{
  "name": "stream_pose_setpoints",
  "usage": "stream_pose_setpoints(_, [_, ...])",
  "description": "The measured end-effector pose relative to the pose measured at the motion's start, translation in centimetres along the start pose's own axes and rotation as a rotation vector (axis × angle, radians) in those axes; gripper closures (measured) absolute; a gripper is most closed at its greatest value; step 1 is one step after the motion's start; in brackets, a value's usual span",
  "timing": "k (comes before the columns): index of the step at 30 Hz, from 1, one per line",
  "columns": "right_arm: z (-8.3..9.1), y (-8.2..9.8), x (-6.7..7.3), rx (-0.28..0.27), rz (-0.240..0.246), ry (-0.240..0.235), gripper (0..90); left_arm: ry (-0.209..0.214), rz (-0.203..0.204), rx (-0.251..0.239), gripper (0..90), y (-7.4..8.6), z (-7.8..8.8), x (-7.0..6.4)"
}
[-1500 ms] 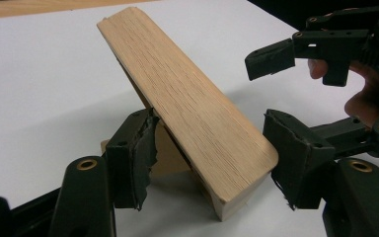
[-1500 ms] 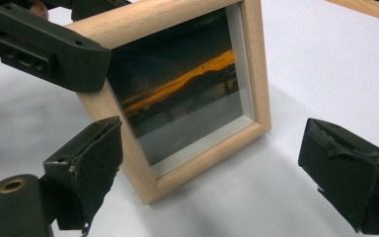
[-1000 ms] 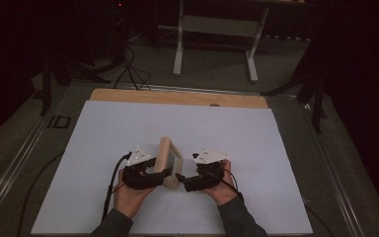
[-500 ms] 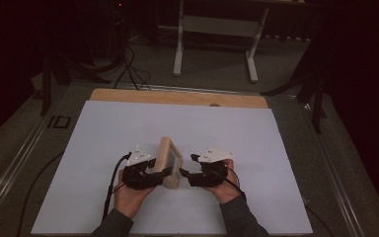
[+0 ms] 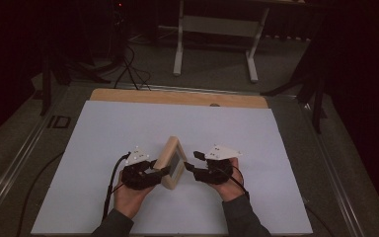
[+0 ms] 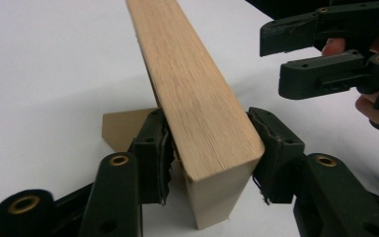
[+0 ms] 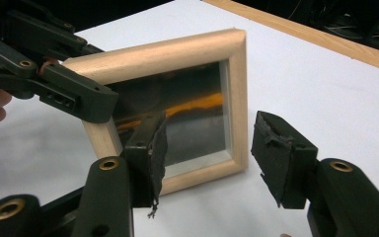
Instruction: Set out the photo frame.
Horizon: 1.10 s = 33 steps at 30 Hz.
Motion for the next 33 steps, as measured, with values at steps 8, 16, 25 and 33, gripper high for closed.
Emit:
stream_pose_setpoints(8, [0.3,-0.1,-0.4,-0.009,-0.007,0.018,51.4,0.019,-0.016,0.006,58.7,0.1,0.0,-0.3])
stream_pose_setpoints(16, [0.8,-0.4,-0.7,-0.021,-0.012,0.036,55.4,0.033,-0.053,0.012,59.7,0.2,-0.2,-1.0])
stream_pose_setpoints(25, [1.6,-0.8,-1.3,-0.052,-0.026,0.077,65.2,0.022,-0.116,0.023,60.1,0.4,-0.3,-1.7])
stream_pose_setpoints(33, [2.0,-1.0,-1.7,-0.073,-0.03,0.105,72.2,0.014,-0.169,0.032,60.1,0.7,-0.3,-2.2])
Point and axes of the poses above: each handheld gripper's, and its own axes: z roughly backward along the jaws, y roughly out of its underside, x roughly to its left, the point moved 7 cm from there along -z, roughly forward along the jaws, and after that the axes turned 9 degrees about z, right-handed, at the moved point
